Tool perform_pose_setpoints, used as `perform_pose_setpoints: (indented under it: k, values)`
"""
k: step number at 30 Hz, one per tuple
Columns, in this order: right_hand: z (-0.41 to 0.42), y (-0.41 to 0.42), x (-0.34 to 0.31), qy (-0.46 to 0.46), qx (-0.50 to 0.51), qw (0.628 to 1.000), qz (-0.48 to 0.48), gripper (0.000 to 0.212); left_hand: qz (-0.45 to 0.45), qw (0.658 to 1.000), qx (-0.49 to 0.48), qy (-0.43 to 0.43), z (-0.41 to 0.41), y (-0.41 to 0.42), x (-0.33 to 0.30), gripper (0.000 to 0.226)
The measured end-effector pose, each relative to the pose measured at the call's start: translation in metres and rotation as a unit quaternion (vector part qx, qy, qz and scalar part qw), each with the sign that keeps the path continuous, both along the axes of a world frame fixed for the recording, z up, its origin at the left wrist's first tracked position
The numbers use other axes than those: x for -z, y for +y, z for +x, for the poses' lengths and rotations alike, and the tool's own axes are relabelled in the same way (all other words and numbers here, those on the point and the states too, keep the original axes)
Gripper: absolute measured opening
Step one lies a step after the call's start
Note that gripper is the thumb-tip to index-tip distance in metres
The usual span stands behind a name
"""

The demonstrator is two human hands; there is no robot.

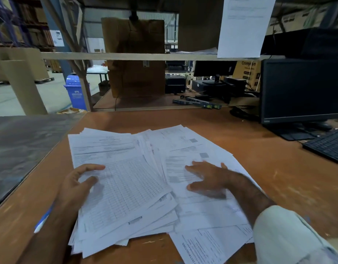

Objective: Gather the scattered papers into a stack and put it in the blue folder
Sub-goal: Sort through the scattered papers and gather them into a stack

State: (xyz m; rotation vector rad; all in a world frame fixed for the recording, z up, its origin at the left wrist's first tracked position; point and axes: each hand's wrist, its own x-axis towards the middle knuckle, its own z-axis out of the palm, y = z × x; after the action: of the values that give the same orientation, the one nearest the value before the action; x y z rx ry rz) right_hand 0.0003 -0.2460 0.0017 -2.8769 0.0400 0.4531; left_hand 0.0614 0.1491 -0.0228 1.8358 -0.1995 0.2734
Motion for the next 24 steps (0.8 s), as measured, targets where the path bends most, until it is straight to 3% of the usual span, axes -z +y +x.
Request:
perform_pose_setpoints:
  k: [4,11,13,17,19,24]
  values:
    - [-0.003,-0.003,-0.001,-0.025,0.013,0.998,0.054,0.072,0.039,0.999,0.019,-0.007,0.003,0.004,0.003,0.047]
    - [-0.030,0.002,-0.005,-0.133,0.172,0.975,-0.044,0.106,0.009,0.999,0.053,-0.008,0.009,0.005,0.008,0.045]
    - [-0.031,0.002,-0.006,-0.147,0.202,0.968,-0.020,0.109,-0.017,0.998,0.059,-0.004,0.005,0.003,0.006,0.040]
    - [-0.030,-0.003,-0.008,-0.159,0.222,0.961,0.041,0.108,0.019,0.997,0.078,-0.002,0.004,-0.004,0.008,0.039]
    - [-0.029,-0.009,-0.005,-0.194,0.231,0.947,0.113,0.095,0.020,0.995,0.096,-0.003,0.004,-0.008,0.011,0.032]
    - [-0.030,-0.028,-0.001,-0.254,0.249,0.894,0.275,0.030,0.032,0.994,0.104,-0.031,0.002,-0.009,0.010,0.034]
